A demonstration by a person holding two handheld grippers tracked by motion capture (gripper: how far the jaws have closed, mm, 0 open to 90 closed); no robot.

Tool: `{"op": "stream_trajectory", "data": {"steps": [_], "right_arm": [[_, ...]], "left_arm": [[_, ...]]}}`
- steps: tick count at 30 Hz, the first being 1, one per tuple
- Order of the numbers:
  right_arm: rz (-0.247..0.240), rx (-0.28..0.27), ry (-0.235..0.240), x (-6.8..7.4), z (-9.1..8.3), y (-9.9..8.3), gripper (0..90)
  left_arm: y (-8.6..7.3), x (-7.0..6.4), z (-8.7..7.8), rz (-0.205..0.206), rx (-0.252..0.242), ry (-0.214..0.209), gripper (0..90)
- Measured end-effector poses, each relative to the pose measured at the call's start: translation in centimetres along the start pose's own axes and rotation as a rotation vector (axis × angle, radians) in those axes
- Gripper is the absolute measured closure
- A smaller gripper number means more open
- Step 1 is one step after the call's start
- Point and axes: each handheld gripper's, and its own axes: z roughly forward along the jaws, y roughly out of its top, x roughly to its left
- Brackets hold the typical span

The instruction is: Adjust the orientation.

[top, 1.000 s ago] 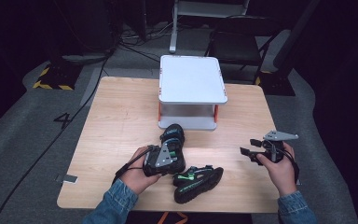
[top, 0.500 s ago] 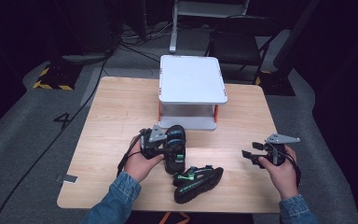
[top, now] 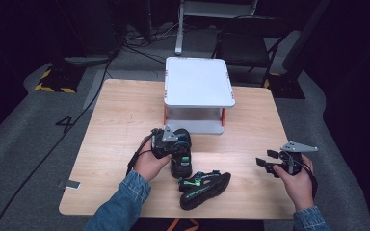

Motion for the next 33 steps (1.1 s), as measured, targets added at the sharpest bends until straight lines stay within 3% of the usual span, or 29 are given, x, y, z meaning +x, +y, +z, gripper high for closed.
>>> {"op": "stream_trajectory", "data": {"steps": [7, 14, 15, 16, 19, 21, 22, 24, 30, 31, 32, 33], "right_arm": [[-0.021, -0.005, 0.014, 0.3, 0.2, 0.4, 34.8], [-0.057, -0.008, 0.055, 1.7, 1.1, 1.4, 34.7], [-0.077, -0.014, 0.086, 2.6, 1.4, 1.9, 34.9], [-0.077, -0.014, 0.086, 2.6, 1.4, 1.9, 34.9], [-0.106, -0.02, 0.144, 4.1, 1.8, 2.6, 35.6], [-0.134, -0.02, 0.179, 5.4, 2.1, 3.1, 36.6], [-0.153, -0.021, 0.213, 6.3, 2.2, 3.4, 38.6], [-0.16, -0.024, 0.236, 6.9, 2.2, 3.6, 39.5], [-0.221, -0.039, 0.365, 10.6, 2.6, 4.9, 43.1], [-0.247, -0.034, 0.412, 12.0, 3.0, 5.2, 43.2], [-0.247, -0.034, 0.412, 12.0, 3.0, 5.2, 43.2], [-0.271, -0.024, 0.454, 13.4, 3.5, 5.4, 43.2]], "left_arm": [[-1.1, 0.5, -2.4, 0.05, 0.046, 0.003, 70.9], [-2.6, 1.1, -3.1, 0.003, 0.021, -0.024, 69.5], [-2.9, 1.2, -3.2, -0.033, -0.002, -0.033, 60.6], [-2.9, 1.2, -3.2, -0.033, -0.002, -0.033, 52.6], [-2.9, 1.0, -3.3, -0.062, -0.021, -0.039, 47.4], [-2.8, 0.9, -3.7, -0.088, -0.054, -0.053, 39.6], [-2.7, 1.0, -4.4, -0.105, -0.1, -0.071, 36.8], [-2.6, 1.0, -4.8, -0.112, -0.121, -0.066, 35.9], [-3.2, 1.8, -6.8, -0.152, -0.146, 0.007, 33.6], [-3.4, 2.0, -7.1, -0.175, -0.144, 0.016, 33.5], [-3.7, 2.2, -7.3, -0.199, -0.139, 0.034, 33.5], [-4.3, 2.7, -7.9, -0.245, -0.121, 0.073, 33.3]]}}
